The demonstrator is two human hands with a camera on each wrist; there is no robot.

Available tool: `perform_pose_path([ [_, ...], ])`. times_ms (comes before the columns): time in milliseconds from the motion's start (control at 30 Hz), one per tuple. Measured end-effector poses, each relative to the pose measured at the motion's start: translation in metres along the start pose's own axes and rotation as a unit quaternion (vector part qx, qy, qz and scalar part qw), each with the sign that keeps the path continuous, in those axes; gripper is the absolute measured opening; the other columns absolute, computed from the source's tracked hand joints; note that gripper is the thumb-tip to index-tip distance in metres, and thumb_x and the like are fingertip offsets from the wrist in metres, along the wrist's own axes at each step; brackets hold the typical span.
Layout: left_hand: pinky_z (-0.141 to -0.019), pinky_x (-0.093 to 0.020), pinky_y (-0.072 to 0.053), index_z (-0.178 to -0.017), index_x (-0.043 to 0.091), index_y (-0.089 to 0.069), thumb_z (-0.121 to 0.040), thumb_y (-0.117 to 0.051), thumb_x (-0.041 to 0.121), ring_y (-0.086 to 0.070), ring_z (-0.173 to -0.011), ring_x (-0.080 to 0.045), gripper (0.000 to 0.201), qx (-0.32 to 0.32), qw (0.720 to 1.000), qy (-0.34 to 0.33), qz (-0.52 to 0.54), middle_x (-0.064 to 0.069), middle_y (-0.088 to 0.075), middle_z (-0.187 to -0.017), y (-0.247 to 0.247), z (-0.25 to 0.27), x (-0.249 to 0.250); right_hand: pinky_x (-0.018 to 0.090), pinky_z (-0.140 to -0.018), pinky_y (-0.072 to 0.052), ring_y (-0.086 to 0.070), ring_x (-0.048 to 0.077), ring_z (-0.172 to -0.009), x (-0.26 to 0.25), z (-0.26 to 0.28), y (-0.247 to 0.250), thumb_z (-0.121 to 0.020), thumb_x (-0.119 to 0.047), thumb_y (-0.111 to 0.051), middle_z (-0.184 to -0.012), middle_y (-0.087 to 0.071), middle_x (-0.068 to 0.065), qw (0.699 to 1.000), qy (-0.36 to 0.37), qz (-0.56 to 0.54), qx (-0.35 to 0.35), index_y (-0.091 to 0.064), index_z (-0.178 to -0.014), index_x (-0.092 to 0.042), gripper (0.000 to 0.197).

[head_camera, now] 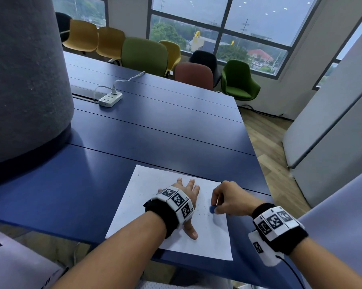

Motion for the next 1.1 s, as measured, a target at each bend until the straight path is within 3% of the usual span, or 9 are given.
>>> perform_pose_path([
  [67,-0.107,-0.066,-0.032,-0.154,0.019,0.012,-0.041,-0.081,0.076,0.005,-0.148,-0.044,0.157,-0.001,1.0,0.001,0.002,-0.001,0.015,-0.164,0.0,0.001,-0.001,0.015,-0.048,-0.045,-0.054,-0.001,-0.046,-0.002,0.004,-0.004,-0.074,-0.014,-0.078,-0.064,-0.064,-0.005,1.0,0.018,-0.004,0.009,-0.069,-0.074,-0.017,0.009],
  [133,-0.107,-0.067,-0.031,-0.154,0.019,0.013,-0.043,-0.08,0.075,0.006,-0.148,-0.044,0.156,-0.006,1.0,0.003,0.003,-0.001,0.016,-0.163,0.0,0.002,0.0,0.018,-0.053,-0.049,-0.057,0.003,-0.054,-0.005,0.014,-0.018,-0.072,-0.015,-0.078,-0.068,-0.066,-0.005,0.998,0.043,-0.009,-0.036,-0.068,-0.071,-0.024,0.013],
  [300,-0.107,-0.066,-0.032,-0.154,0.019,0.014,-0.042,-0.079,0.077,0.006,-0.148,-0.044,0.156,-0.004,1.0,-0.001,-0.006,-0.002,0.017,-0.163,0.0,0.0,0.0,0.02,-0.051,-0.05,-0.058,0.007,-0.048,-0.001,0.011,-0.021,-0.073,-0.013,-0.079,-0.065,-0.065,-0.004,0.998,0.017,-0.023,-0.061,-0.068,-0.073,-0.017,0.013],
  [433,-0.107,-0.066,-0.032,-0.154,0.02,0.011,-0.041,-0.08,0.077,0.005,-0.148,-0.043,0.156,-0.001,1.0,0.001,-0.001,-0.001,0.015,-0.164,0.001,0.002,0.0,0.02,-0.051,-0.051,-0.061,0.008,-0.05,0.001,0.003,0.0,-0.076,-0.014,-0.077,-0.065,-0.066,-0.001,0.999,0.016,-0.046,0.002,-0.067,-0.072,-0.013,0.011],
  [600,-0.106,-0.067,-0.032,-0.154,0.021,0.01,-0.042,-0.08,0.076,0.006,-0.148,-0.043,0.154,0.007,1.0,0.001,0.002,-0.001,0.014,-0.164,0.001,0.003,0.0,0.014,-0.044,-0.042,-0.059,0.009,-0.044,0.021,-0.015,0.053,-0.078,-0.008,-0.069,-0.056,-0.063,-0.001,0.982,-0.026,-0.044,0.181,-0.064,-0.066,-0.012,0.014],
  [733,-0.106,-0.066,-0.034,-0.154,0.019,0.011,-0.043,-0.081,0.075,0.006,-0.148,-0.043,0.154,0.003,1.0,0.001,-0.002,-0.001,0.014,-0.164,0.004,0.005,0.0,0.021,-0.046,-0.049,-0.063,0.018,-0.05,0.034,-0.027,0.027,-0.075,0.0,-0.07,-0.062,-0.064,0.009,0.99,-0.078,-0.06,0.101,-0.064,-0.064,-0.007,0.015],
  [900,-0.107,-0.067,-0.032,-0.154,0.019,0.012,-0.043,-0.078,0.078,0.008,-0.148,-0.042,0.155,0.001,1.0,-0.007,0.002,-0.001,0.016,-0.163,0.003,0.007,0.001,0.026,-0.054,-0.053,-0.062,0.018,-0.058,0.038,-0.032,0.03,-0.078,-0.01,-0.07,-0.072,-0.068,0.01,0.987,-0.081,-0.019,0.135,-0.068,-0.07,-0.003,0.01],
  [1000,-0.108,-0.067,-0.03,-0.154,0.02,0.011,-0.042,-0.072,0.085,0.009,-0.148,-0.041,0.154,0.004,1.0,-0.011,0.015,0.002,0.017,-0.163,0.002,0.009,0.0,0.031,-0.056,-0.056,-0.062,0.02,-0.054,0.054,-0.036,0.045,-0.077,-0.009,-0.071,-0.068,-0.067,0.01,0.981,-0.096,-0.035,0.167,-0.069,-0.07,0.0,0.011],
  [1100,-0.112,-0.064,-0.027,-0.155,0.017,0.007,-0.052,-0.07,0.084,0.007,-0.149,-0.04,0.145,0.008,1.0,-0.004,0.029,-0.003,0.015,-0.163,0.007,0.013,0.0,0.039,-0.067,-0.059,-0.067,0.028,-0.07,0.078,-0.037,0.069,-0.079,-0.013,-0.069,-0.081,-0.068,0.014,0.966,-0.131,-0.001,0.224,-0.067,-0.075,-0.004,0.01],
])
Point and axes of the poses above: each hand's wrist, its own z-axis away from the middle knuckle, its own y-axis out of the back of the hand, x = y × z, the point moved 9 cm from there along -z, towards the middle knuckle
